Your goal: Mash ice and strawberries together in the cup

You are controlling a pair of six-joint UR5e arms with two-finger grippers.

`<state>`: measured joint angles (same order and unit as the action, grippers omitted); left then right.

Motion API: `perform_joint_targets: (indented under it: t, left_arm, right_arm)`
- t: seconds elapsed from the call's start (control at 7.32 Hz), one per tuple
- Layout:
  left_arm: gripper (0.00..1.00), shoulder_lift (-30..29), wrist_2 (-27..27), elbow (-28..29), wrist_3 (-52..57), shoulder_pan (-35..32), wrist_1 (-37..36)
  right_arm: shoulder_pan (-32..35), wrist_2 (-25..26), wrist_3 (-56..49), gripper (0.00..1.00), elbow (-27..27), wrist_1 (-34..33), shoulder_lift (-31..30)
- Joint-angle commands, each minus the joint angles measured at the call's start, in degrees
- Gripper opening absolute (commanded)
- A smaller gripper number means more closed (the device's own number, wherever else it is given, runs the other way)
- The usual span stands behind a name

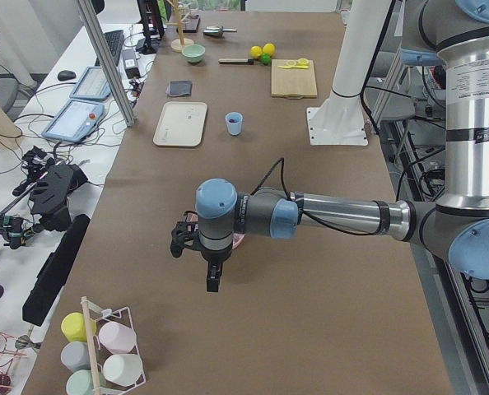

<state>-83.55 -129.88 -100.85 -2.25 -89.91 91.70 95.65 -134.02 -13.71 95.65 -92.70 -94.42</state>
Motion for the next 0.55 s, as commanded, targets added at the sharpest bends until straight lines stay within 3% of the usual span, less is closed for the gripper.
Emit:
perform_joint_targets:
  t: [0.0, 0.14, 0.27, 0.41]
  left_arm:
    - [0.98, 0.75, -0.29, -0.39, -0.04, 0.00, 0.15]
    - [0.98, 0.84, -0.20, 0.38, -0.04, 0.09, 0.24]
    - [0.98, 1.02, -0.29, -0.30, -0.12, -0.09, 0.06]
    - [0.98, 1.80, -0.38, -0.92, -0.04, -0.26, 0.15]
  right_arm:
    - [0.41, -0.20, -0.69, 1.00, 0.15, 0.50, -1.89]
    - [0.41, -0.27, -2.79, 1.00, 0.06, 5.64, -5.12]
    - [0.41, -2.97, -2.72, 1.00, -0.29, 6.56, -5.94]
    - [0.41, -2.39, -3.24, 1.00, -0.29, 6.31, -6.47]
